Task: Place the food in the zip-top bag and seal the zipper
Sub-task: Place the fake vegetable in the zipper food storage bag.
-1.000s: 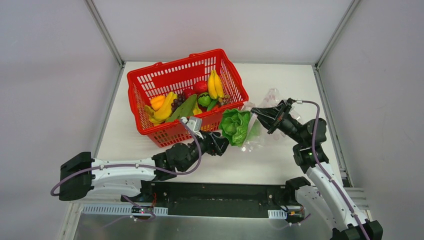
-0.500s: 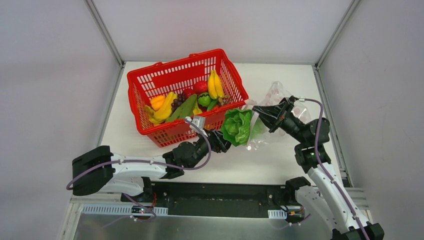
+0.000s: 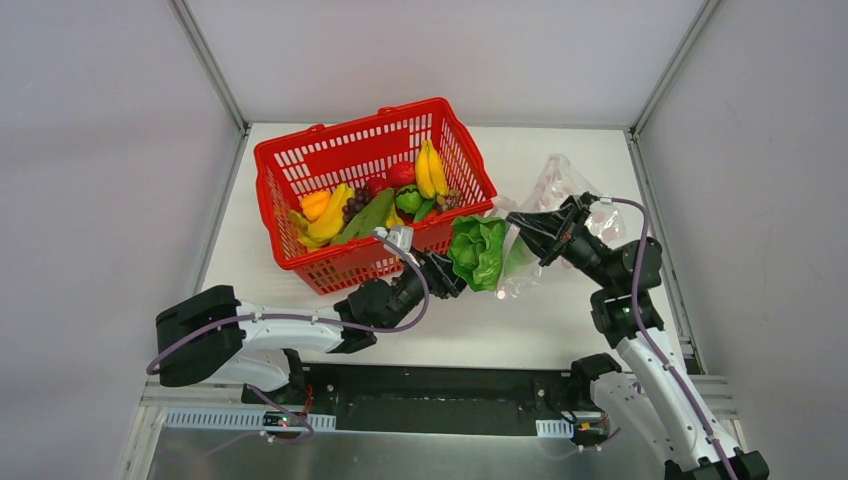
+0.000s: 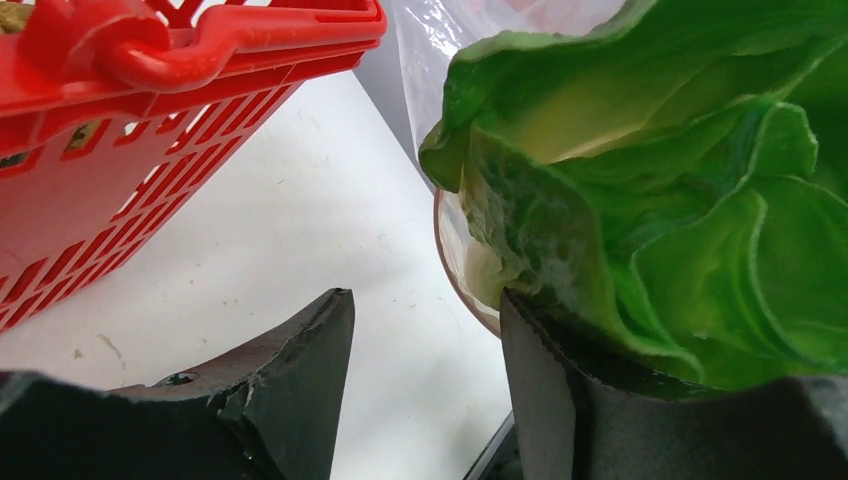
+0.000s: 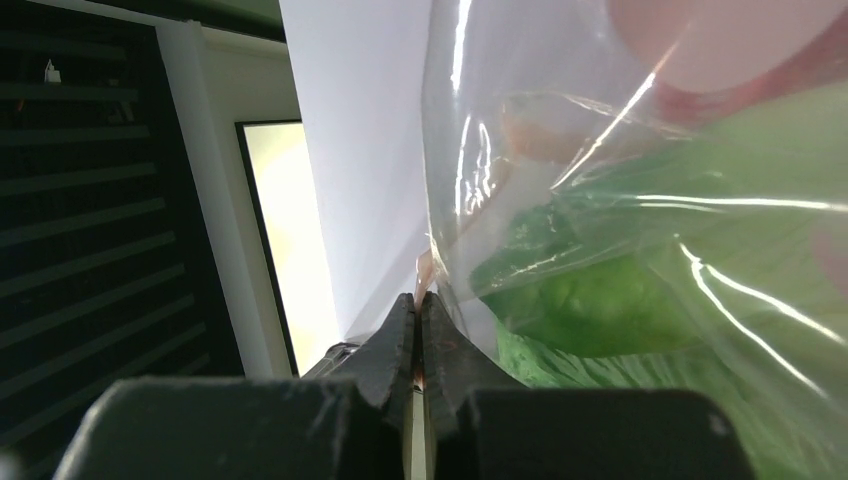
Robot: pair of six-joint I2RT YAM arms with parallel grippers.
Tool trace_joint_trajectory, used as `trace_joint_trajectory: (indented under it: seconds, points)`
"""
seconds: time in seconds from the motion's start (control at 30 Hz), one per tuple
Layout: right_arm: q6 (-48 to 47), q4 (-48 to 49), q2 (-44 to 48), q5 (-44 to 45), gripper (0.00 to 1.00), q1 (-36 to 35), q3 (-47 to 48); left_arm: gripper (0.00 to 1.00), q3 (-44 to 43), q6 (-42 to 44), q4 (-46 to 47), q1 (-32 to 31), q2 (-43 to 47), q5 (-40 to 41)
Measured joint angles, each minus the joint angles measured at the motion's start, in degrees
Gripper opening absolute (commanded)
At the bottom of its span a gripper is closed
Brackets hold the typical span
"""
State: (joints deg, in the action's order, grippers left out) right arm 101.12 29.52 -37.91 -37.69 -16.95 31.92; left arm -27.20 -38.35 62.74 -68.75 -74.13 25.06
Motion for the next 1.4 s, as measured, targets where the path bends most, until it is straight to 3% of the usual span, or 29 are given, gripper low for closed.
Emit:
trace_joint_trajectory:
  seconds: [0.33,0.53,0.77,0.9,1.1,1.23,1.4]
  points:
    - [1.70,0.02,0.63,0.26,0.00,0.00,0.00,0.32,-3.17,-1.90,4.39,2.49,-6.32,-5.66]
    - [2.82,0.00,1.38,1.03,0.00,0.00,0.00,0.00,-5.16,-2.95,4.50,2.91,-7.67,-7.61]
    - [2.34,-0.44,1.97,1.49,0.00,0.00,0.00,0.00,-5.44,-2.93,1.55,3.26,-6.49,-8.09]
    - [-2.69,-5.27,2.16,1.64,0.03,0.00,0.28,0.00,-5.75,-0.72,-9.66,3.26,0.94,-8.09]
    - [-19.89,-25.68,1.68,3.96,0.06,0.00,8.07,0.00,-17.66,5.88,-40.02,3.58,13.75,-8.66]
    - [-33.94,-41.07,-0.94,7.61,0.06,0.17,19.41,0.00,-32.28,10.43,-56.70,3.98,12.76,-12.46]
    - [-50.97,-58.73,-3.61,15.47,0.05,0.22,31.10,0.00,-41.40,13.99,-66.90,3.98,8.74,-16.74]
